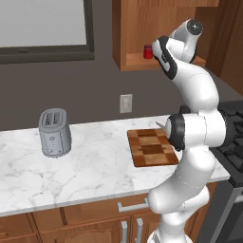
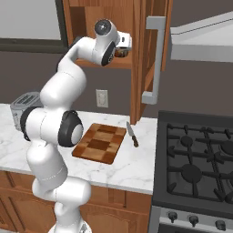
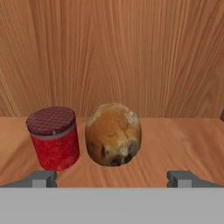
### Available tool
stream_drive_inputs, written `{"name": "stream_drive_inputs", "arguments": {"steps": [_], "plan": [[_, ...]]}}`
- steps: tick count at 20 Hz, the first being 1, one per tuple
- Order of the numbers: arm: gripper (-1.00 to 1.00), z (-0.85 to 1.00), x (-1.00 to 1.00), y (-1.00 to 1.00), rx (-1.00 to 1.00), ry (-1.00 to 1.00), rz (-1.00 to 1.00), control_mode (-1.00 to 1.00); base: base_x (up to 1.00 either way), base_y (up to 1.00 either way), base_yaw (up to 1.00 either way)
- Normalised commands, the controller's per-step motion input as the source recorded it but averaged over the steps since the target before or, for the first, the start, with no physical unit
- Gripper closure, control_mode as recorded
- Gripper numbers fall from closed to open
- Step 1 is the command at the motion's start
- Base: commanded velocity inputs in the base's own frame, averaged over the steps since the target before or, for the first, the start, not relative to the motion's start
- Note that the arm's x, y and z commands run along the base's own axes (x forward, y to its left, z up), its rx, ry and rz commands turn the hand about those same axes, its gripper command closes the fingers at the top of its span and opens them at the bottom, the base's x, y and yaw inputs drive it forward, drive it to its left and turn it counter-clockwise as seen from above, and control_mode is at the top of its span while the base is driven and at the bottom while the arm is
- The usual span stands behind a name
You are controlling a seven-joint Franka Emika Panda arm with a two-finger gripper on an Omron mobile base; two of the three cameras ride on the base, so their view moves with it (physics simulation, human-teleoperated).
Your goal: Pick the bread, place it on the cutting board, pick the jam, place it on the counter, and close the cabinet.
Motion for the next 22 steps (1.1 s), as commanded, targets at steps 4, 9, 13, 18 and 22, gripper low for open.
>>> {"name": "stream_drive_inputs", "arguments": {"steps": [4,9,13,18,22], "plan": [[-1.0,0.0,0.17,-0.07,0.0,0.0,0.0,-1.0,0.0,0.0,0.0],[-1.0,-0.01,0.12,0.0,0.0,0.0,0.0,-1.0,0.0,0.0,0.0],[-1.0,-0.02,0.07,0.0,0.0,0.0,0.0,-1.0,0.0,0.0,0.0],[-1.0,-0.01,0.04,0.0,0.0,0.0,0.0,-1.0,0.0,0.0,0.0],[-1.0,-0.04,0.01,0.0,0.0,0.0,0.0,-1.0,0.0,0.0,0.0]]}}
